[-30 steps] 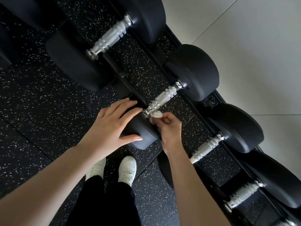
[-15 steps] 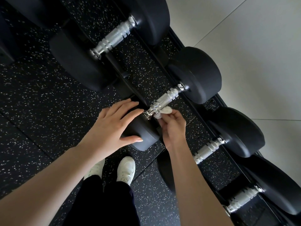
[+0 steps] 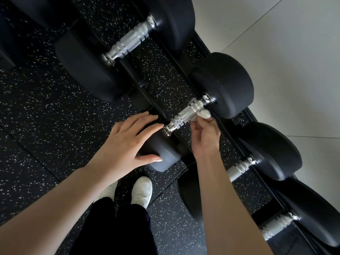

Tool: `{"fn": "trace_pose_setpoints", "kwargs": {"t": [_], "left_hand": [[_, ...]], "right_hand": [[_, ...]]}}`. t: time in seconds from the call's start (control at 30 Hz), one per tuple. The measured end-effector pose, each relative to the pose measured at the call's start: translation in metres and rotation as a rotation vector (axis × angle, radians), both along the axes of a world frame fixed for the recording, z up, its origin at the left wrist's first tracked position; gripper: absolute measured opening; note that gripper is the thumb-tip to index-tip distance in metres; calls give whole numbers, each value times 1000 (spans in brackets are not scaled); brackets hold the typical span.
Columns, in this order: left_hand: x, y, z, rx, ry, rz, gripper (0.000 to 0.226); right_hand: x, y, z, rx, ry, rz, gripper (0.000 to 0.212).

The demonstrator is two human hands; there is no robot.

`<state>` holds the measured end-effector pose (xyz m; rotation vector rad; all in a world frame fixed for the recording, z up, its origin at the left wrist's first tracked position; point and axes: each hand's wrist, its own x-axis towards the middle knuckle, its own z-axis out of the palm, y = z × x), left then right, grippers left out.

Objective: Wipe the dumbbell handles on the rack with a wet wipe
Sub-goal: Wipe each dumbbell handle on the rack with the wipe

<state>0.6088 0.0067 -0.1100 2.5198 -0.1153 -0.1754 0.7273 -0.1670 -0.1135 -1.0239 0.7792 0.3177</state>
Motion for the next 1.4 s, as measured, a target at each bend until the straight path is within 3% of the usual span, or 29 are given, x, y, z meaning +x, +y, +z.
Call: {"fn": "trace_pose_setpoints", "kwargs": {"t": [0.17,0.3,0.47,0.57,0.7,0.97,1.07,1.4], "left_hand": [[1,-1,1,12,-11,13,69],[1,-1,2,6,0,16,70],[0,-1,2,-5,4,22,71],[0,-1,1,-12,-4,35,72],[0,-2,-1,-24,-4,37,73],[-1,-2,1,-50,-25,60,75],[-2,-2,0,-55,-42,67,74],[-2,-2,-5,-55,-73,74,74]], "right_hand": [[-37,8,-7,-111,87,244,22],[-35,9,-1,-310,43,297,20],[-22,8,7,-793,-166,322,16],[-27,12,6,-945,-287,518,11],[-37,21,0,-1114,-603,770,13],[-26,36,7,-1327,-628,1087,12],[-25,39,10,-1384,-590,1040,14],[-12,49,3,-1576,-576,578,14]]}}
